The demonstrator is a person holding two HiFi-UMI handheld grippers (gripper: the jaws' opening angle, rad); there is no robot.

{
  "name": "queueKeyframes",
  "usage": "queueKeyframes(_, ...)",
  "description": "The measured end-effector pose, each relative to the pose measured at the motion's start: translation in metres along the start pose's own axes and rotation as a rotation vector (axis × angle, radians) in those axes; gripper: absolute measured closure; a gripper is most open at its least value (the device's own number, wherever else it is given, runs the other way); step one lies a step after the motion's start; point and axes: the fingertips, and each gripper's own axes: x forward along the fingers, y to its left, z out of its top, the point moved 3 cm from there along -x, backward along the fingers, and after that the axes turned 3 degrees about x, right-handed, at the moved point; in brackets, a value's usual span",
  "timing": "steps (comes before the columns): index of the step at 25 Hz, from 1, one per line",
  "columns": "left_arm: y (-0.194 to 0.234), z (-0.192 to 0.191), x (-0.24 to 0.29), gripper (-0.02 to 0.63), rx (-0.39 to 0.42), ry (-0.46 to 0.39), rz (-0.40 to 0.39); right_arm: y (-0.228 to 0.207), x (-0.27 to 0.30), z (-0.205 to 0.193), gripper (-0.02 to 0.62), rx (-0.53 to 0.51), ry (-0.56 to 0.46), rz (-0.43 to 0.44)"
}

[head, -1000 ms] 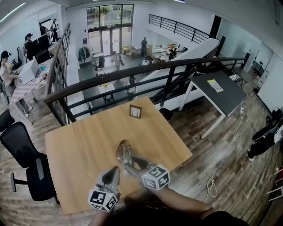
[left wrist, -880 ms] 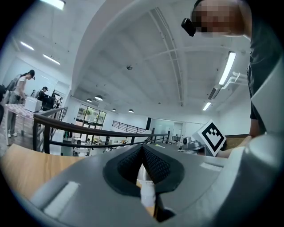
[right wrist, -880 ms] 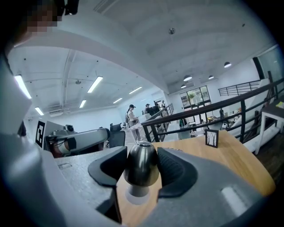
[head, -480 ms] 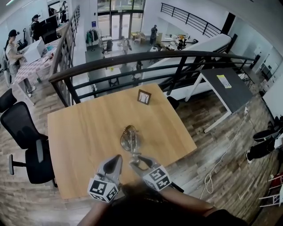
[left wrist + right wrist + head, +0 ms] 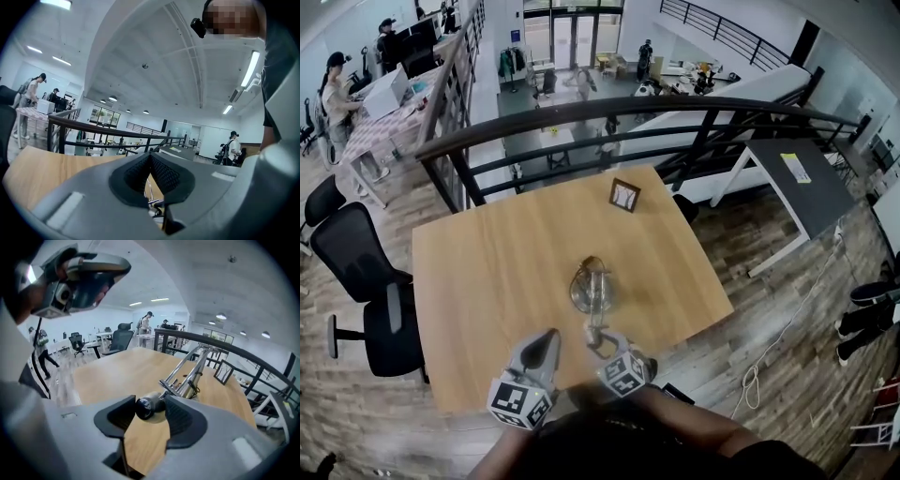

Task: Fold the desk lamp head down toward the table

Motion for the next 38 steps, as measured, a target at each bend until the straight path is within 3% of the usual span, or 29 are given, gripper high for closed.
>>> queueKeyframes(9, 0.015, -0.004, -0.010, 0.604, 0.004, 0.014, 0.047, -0.014, 0.047, -0.021, 0.397, -0.086, 0.042, -0.072)
queueKeyframes(17, 0.009, 0.000, -0.008, 0.604, 0.007, 0.000, 0.040, -0.017, 0.040, -0.012, 0.403, -0.057, 0.015, -0.061)
queueKeyframes(22, 0.002, 0.007, -0.003, 0.604, 0.014, -0.024, 0.020, -0.014, 0.005, 0.035, 0.431, 0.028, -0.084, -0.014)
queueKeyframes(28, -0.013, 0.031, 0.012, 0.604, 0.039, -0.071, -0.021, -0.021, -0.067, 0.124, 0.591, 0.139, -0.309, 0.047)
queueKeyframes(33, -0.020, 0.037, 0.025, 0.604, 0.058, -0.100, -0.044, -0.027, -0.115, 0.170, 0.593, 0.127, -0.461, 0.059)
queueKeyframes(38, -0.027, 0.041, 0.036, 0.604, 0.072, -0.113, -0.021, -0.038, -0.132, 0.181, 0.592, 0.116, -0.511, 0.094)
